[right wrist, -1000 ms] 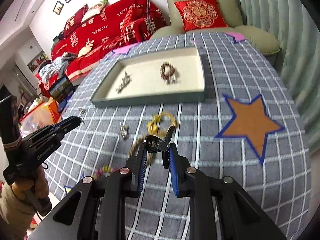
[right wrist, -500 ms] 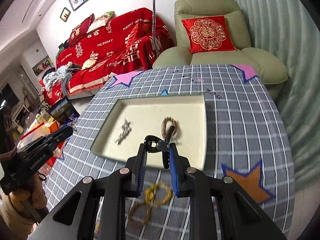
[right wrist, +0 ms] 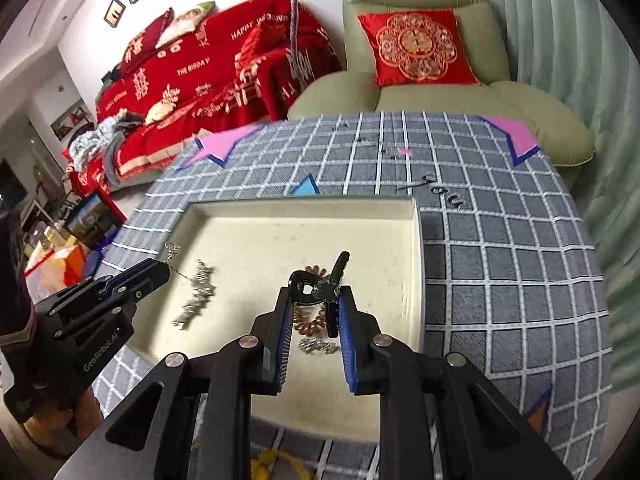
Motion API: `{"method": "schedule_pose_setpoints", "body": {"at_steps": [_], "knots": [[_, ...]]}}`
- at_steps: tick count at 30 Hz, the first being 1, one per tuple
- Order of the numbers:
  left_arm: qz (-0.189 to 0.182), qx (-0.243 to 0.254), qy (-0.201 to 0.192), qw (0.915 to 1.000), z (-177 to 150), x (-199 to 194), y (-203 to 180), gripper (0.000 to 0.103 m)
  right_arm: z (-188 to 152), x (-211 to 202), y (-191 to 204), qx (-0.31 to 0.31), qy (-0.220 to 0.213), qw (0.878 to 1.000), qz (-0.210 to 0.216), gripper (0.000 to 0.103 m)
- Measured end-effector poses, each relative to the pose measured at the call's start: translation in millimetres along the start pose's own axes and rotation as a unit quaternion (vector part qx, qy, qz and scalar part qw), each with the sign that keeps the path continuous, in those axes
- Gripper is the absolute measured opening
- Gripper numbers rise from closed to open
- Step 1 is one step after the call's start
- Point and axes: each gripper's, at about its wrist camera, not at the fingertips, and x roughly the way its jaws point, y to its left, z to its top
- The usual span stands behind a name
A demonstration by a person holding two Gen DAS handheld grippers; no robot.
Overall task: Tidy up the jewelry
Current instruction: 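Carry the silver pendant and black hair clip in both tools over the tray, then open the right tool to drop the hair clip while the left tool releases the pendant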
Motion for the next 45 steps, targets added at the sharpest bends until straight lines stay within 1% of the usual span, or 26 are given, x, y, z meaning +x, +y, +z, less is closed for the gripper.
{"method": "schedule_pose_setpoints", "body": {"at_steps": [4, 8, 16, 21, 24, 25, 26, 32, 34, 38, 40, 41, 45], "knots": [[0.007, 0.017, 0.015, 0.9997, -3.5, 20.5, -9.5, 0.021, -1.7, 26.7, -10.8, 0.013, 0.017, 1.000, -0.001, 0.023], [0.010, 0.030, 0.025, 0.9992, -5.6, 31.5, -16.9, 0.021, -5.3, 44.4, -19.6, 0.019, 0.029, 0.999, -0.002, 0.023], [0.024, 0.056, 0.035, 0.9975, -10.8, 43.7, -29.4, 0.021, -13.8, 59.7, -28.0, 0.031, 0.045, 0.998, 0.007, 0.024], [0.030, 0.060, 0.044, 0.9968, -13.2, 47.9, -32.0, 0.021, -15.1, 60.7, -26.1, 0.023, 0.043, 0.999, 0.002, 0.025], [0.031, 0.056, 0.050, 0.9967, -12.4, 49.9, -31.5, 0.021, -14.7, 61.4, -28.2, 0.028, 0.047, 0.998, 0.003, 0.036], [0.033, 0.055, 0.049, 0.9967, -12.4, 49.1, -31.2, 0.021, -14.1, 60.1, -27.8, 0.027, 0.044, 0.999, 0.004, 0.046], [0.035, 0.055, 0.047, 0.9968, -12.0, 47.5, -31.2, 0.021, -13.1, 58.8, -27.3, 0.028, 0.042, 0.999, 0.006, 0.052], [0.036, 0.049, 0.034, 0.9976, -10.2, 34.8, -28.3, 0.021, -8.9, 44.0, -30.4, 0.053, 0.022, 0.998, 0.029, 0.054], [0.033, 0.043, 0.027, 0.9982, -8.4, 29.2, -27.1, 0.021, -7.0, 35.5, -31.5, 0.065, 0.012, 0.997, 0.040, 0.058], [0.034, 0.042, 0.019, 0.9984, -5.3, 23.3, -27.2, 0.021, -5.0, 19.6, -29.3, 0.073, -0.004, 0.996, 0.050, 0.060], [0.033, 0.038, 0.016, 0.9986, -3.7, 21.6, -26.7, 0.021, -4.5, 15.4, -27.3, 0.072, -0.009, 0.996, 0.050, 0.069], [0.029, 0.034, 0.017, 0.9989, -3.0, 21.0, -26.0, 0.021, -4.0, 13.4, -26.5, 0.073, -0.011, 0.996, 0.050, 0.071], [0.024, 0.023, 0.019, 0.9993, -2.1, 18.8, -22.1, 0.021, -3.8, 7.6, -27.3, 0.084, -0.016, 0.995, 0.049, 0.071]]}}
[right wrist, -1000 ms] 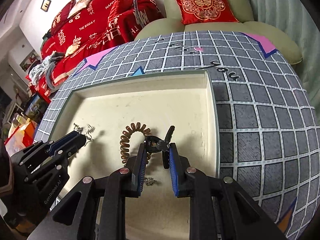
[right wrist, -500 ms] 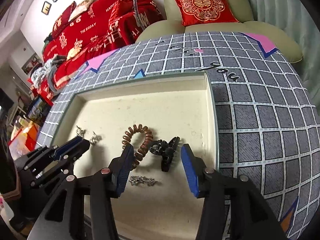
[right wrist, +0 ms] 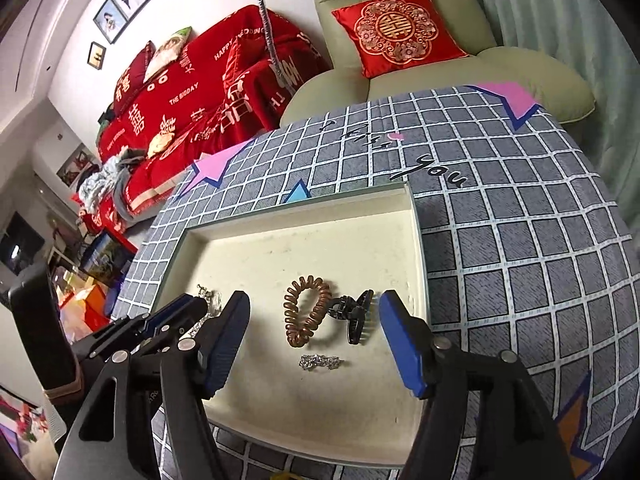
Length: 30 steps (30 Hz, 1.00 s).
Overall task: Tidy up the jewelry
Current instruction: 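Open the right tool to drop the hair clip while the left tool releases the pendant, then move both tools back toward the remaining jewelry on the tablecloth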
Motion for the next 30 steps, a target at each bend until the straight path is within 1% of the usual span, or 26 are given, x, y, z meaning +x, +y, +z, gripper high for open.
{"method": "schedule_pose_setpoints", "body": {"at_steps": [3, 5, 6, 7, 8, 9, 10, 11, 13, 14, 15, 16, 18, 22, 24, 27, 30], "knots": [[-0.002, -0.011, -0.002, 0.9999, 0.0, -2.4, 5.2, 0.021, 0.2, -4.3, -4.2, 0.012, -0.002, 1.000, 0.002, 0.071], [-0.008, -0.019, -0.003, 0.9998, 0.4, -3.9, 8.9, 0.022, 0.4, -8.2, -7.9, 0.021, -0.005, 1.000, 0.002, 0.078], [-0.009, -0.024, -0.005, 0.9997, 0.9, -5.5, 10.7, 0.033, 0.2, -10.4, -9.4, 0.024, -0.006, 1.000, 0.002, 0.080], [-0.008, -0.026, -0.007, 0.9996, 1.6, -6.9, 11.8, 0.057, 0.2, -12.8, -10.4, 0.027, -0.008, 1.000, 0.002, 0.080], [0.000, -0.030, -0.009, 0.9995, 2.1, -8.5, 13.5, 0.103, 0.0, -14.9, -11.0, 0.028, -0.010, 1.000, 0.003, 0.080], [0.015, -0.035, -0.028, 0.9989, 2.1, -13.2, 14.5, 0.103, 0.0, -15.9, -11.0, 0.029, -0.011, 1.000, 0.003, 0.081], [0.018, -0.033, -0.038, 0.9986, 3.0, -15.2, 14.4, 0.103, -0.5, -17.3, -10.8, 0.029, -0.011, 1.000, 0.003, 0.084], [0.012, -0.029, -0.036, 0.9989, 5.1, -14.7, 13.1, 0.103, -0.6, -18.6, -10.5, 0.029, -0.013, 0.999, 0.003, 0.085], [0.015, -0.028, -0.037, 0.9988, 7.9, -14.4, 12.8, 0.103, -1.0, -21.2, -9.9, 0.029, -0.014, 0.999, 0.004, 0.088], [0.018, -0.027, -0.039, 0.9987, 8.3, -16.0, 13.3, 0.103, -1.6, -22.5, -10.0, 0.032, -0.014, 0.999, 0.004, 0.095], [0.020, -0.024, -0.042, 0.9986, 8.5, -17.7, 13.6, 0.103, -1.7, -22.8, -10.4, 0.034, -0.014, 0.999, 0.007, 0.100], [0.022, -0.022, -0.045, 0.9985, 7.9, -20.3, 14.2, 0.103, -2.8, -25.5, -11.1, 0.036, -0.017, 0.999, 0.010, 0.103], [0.027, -0.018, -0.052, 0.9981, 5.2, -28.3, 16.0, 0.103, -5.1, -32.9, -10.7, 0.036, -0.025, 0.999, 0.013, 0.103], [0.033, -0.006, -0.061, 0.9976, -8.1, -48.4, 22.5, 0.103, -10.8, -49.9, -6.0, 0.028, -0.028, 0.999, 0.016, 0.103], [0.030, -0.008, -0.062, 0.9976, -17.3, -61.1, 26.6, 0.103, -16.4, -58.0, -3.1, 0.025, -0.026, 0.999, 0.021, 0.103], [0.016, -0.008, -0.059, 0.9981, -33.3, -74.6, 30.1, 0.103, -27.6, -69.6, 1.4, 0.021, -0.025, 0.999, 0.027, 0.103], [0.006, -0.003, -0.053, 0.9986, -55.1, -85.9, 29.3, 0.103, -41.3, -77.7, 2.6, 0.016, -0.021, 0.999, 0.028, 0.103]]}}
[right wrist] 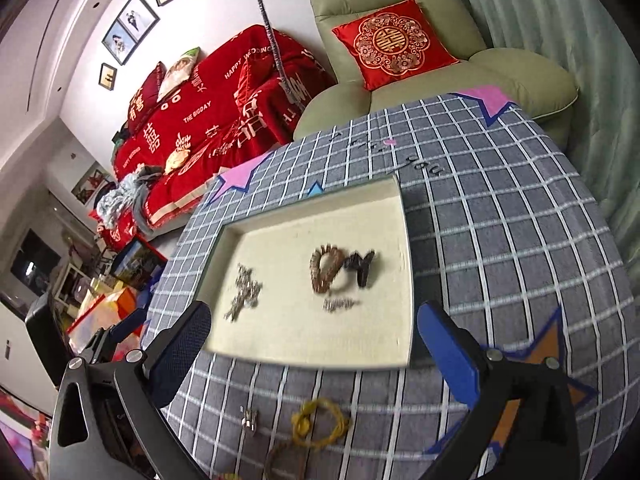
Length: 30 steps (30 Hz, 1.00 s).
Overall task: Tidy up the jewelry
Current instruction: 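Move both tools back toward the remaining jewelry on the tablecloth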
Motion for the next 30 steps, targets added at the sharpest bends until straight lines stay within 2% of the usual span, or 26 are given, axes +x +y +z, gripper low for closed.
{"method": "schedule_pose_setpoints", "body": {"at_steps": [7, 11, 18, 24, 27, 30], "knots": [[-0.008, 0.014, 0.032, 0.9993, -43.2, -5.9, -7.4, 0.103, -38.1, -2.6, -3.4, -0.012, 0.036, 0.999, -0.018, 0.103], [-0.011, 0.023, 0.047, 0.9986, -57.1, -2.6, -14.1, 0.103, -55.3, 3.4, -7.8, -0.027, 0.058, 0.997, -0.052, 0.103], [-0.016, 0.045, 0.075, 0.9961, -72.5, 9.1, -25.1, 0.103, -73.3, 15.7, -7.2, -0.053, 0.079, 0.992, -0.084, 0.101], [-0.020, 0.054, 0.088, 0.9944, -79.9, 15.3, -32.1, 0.103, -82.9, 26.1, -2.1, -0.083, 0.093, 0.987, -0.105, 0.091], [-0.020, 0.055, 0.089, 0.9943, -79.0, 16.2, -34.3, 0.103, -84.7, 30.0, 0.1, -0.093, 0.100, 0.984, -0.112, 0.081], [-0.009, 0.064, 0.086, 0.9942, -79.1, 17.7, -36.5, 0.103, -86.6, 36.9, 1.7, -0.100, 0.109, 0.982, -0.118, 0.076]]}}
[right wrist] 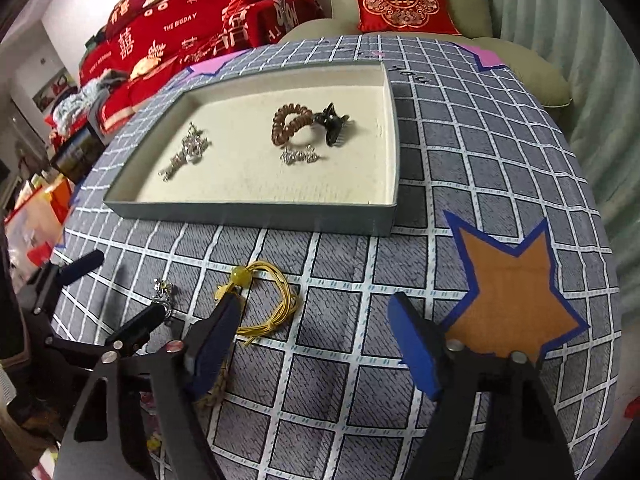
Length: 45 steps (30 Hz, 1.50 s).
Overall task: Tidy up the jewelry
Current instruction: 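Move both tools back toward the remaining jewelry on the tablecloth, then grasp the pink heart pendant with the left tool while the right tool grasps the yellow cord bracelet, then carry the heart pendant and yellow cord bracelet in both tools over the tray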
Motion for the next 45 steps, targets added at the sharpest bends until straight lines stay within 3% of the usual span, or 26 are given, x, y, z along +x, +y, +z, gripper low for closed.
{"method": "schedule_pose_setpoints", "body": {"at_steps": [6, 11, 12, 15, 19, 22, 24, 26, 27, 34, 45], "knots": [[0.005, -0.011, 0.004, 0.9999, 1.4, 1.4, 8.1, 0.103, -0.5, 9.9, 4.3, -0.015, 0.009, 1.000, -0.014, 0.072], [-0.011, -0.018, 0.009, 0.9997, 0.0, -1.5, 7.1, 0.103, 1.1, 18.8, 11.9, -0.035, 0.014, 0.999, -0.026, 0.066], [-0.013, -0.015, 0.009, 0.9998, -0.2, -2.3, 4.5, 0.095, 1.3, 19.6, 14.9, -0.043, 0.011, 0.998, -0.034, 0.065], [-0.020, -0.007, 0.018, 0.9996, -1.1, -0.7, -3.2, 0.091, -0.2, 23.0, 23.2, -0.074, 0.008, 0.996, -0.058, 0.062], [-0.034, -0.007, 0.017, 0.9992, -1.3, -3.6, -9.8, 0.075, -2.3, 20.9, 26.5, -0.083, 0.003, 0.995, -0.052, 0.051], [-0.047, -0.004, 0.018, 0.9987, 0.6, -4.5, -14.2, 0.060, -3.0, 19.6, 29.8, -0.090, 0.002, 0.995, -0.047, 0.035], [-0.058, -0.003, 0.019, 0.9981, 1.1, -5.4, -16.9, 0.041, -3.6, 19.1, 31.9, -0.093, 0.003, 0.995, -0.043, 0.023], [-0.063, 0.001, 0.018, 0.9978, 0.8, -6.5, -19.2, 0.030, -4.6, 18.3, 33.5, -0.095, 0.004, 0.995, -0.040, 0.008], [-0.067, 0.002, 0.017, 0.9976, 0.4, -7.2, -20.0, 0.027, -5.3, 18.0, 33.8, -0.094, 0.004, 0.995, -0.041, 0.006], [-0.094, -0.039, 0.008, 0.9948, -3.3, -16.8, -7.7, 0.027, -16.0, 7.3, 23.6, -0.066, -0.002, 0.997, -0.029, 0.005], [-0.100, -0.045, -0.031, 0.9935, 2.6, -45.3, -0.3, 0.027, -22.9, -29.6, 10.3, -0.030, -0.031, 0.999, -0.005, 0.005]]}}
